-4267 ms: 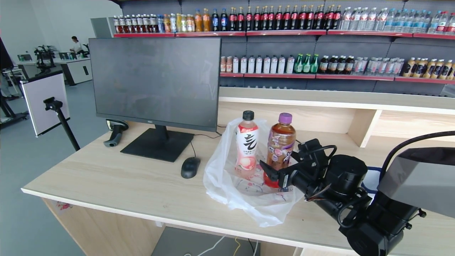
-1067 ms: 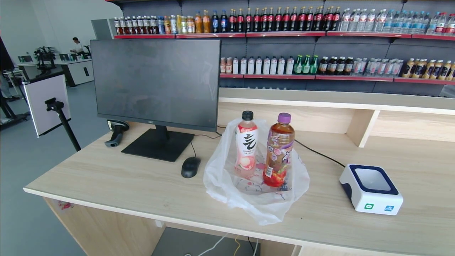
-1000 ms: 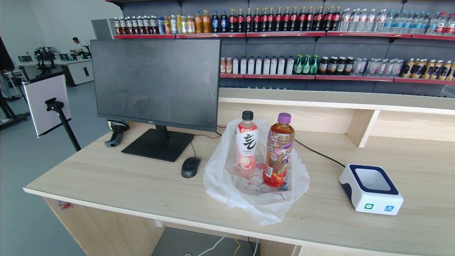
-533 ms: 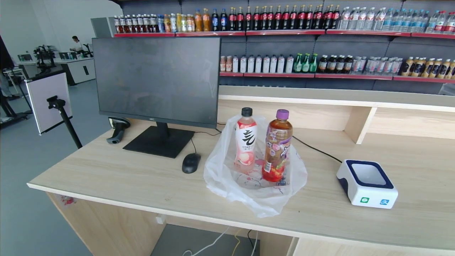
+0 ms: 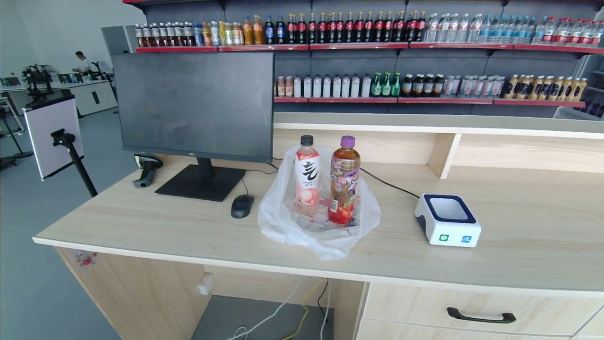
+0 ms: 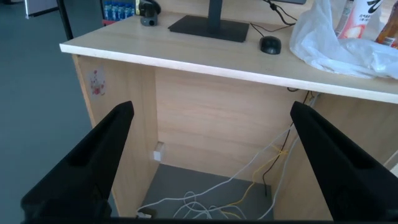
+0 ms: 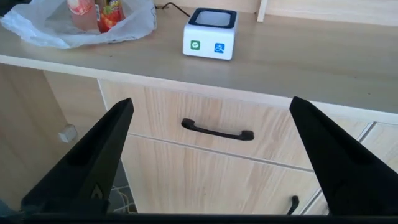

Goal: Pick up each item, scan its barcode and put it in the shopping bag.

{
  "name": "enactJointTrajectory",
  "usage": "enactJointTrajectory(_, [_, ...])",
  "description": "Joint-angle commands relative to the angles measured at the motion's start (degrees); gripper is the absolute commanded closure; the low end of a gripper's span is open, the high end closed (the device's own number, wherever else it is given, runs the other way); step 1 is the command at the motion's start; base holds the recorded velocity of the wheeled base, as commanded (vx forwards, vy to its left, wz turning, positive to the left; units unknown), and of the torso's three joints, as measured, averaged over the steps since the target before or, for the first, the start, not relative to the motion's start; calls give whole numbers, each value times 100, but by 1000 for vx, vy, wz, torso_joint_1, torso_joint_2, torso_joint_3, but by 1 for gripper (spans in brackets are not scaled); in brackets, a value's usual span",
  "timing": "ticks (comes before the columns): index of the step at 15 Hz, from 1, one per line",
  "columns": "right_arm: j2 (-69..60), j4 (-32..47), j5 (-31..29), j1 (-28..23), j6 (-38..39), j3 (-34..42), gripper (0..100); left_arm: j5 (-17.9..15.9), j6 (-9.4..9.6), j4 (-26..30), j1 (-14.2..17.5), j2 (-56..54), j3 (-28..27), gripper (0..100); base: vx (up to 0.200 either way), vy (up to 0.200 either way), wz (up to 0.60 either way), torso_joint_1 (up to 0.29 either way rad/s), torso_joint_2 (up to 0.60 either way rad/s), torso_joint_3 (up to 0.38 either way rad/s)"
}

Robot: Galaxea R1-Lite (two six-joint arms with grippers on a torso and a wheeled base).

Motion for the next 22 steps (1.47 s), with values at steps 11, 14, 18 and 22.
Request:
enactJointTrajectory(11, [7, -2, 1, 1, -13, 2, 0, -1, -4, 9, 6, -2, 0, 0, 0, -127, 0, 2, 4, 1])
enactJointTrajectory(14, [7, -2, 1, 1, -22, 2, 0, -1, -4, 0, 6, -2, 0, 0, 0, -200, 0, -6, 1, 2])
enactJointTrajectory(18, [7, -2, 1, 1, -22, 2, 0, -1, -4, 9, 6, 6, 0, 0, 0, -200, 0, 4, 2, 4])
enactJointTrajectory(22, [7, -11, 1, 1, -22, 2, 0, -1, -31, 9, 6, -2, 0, 0, 0, -50, 0, 2, 1, -1])
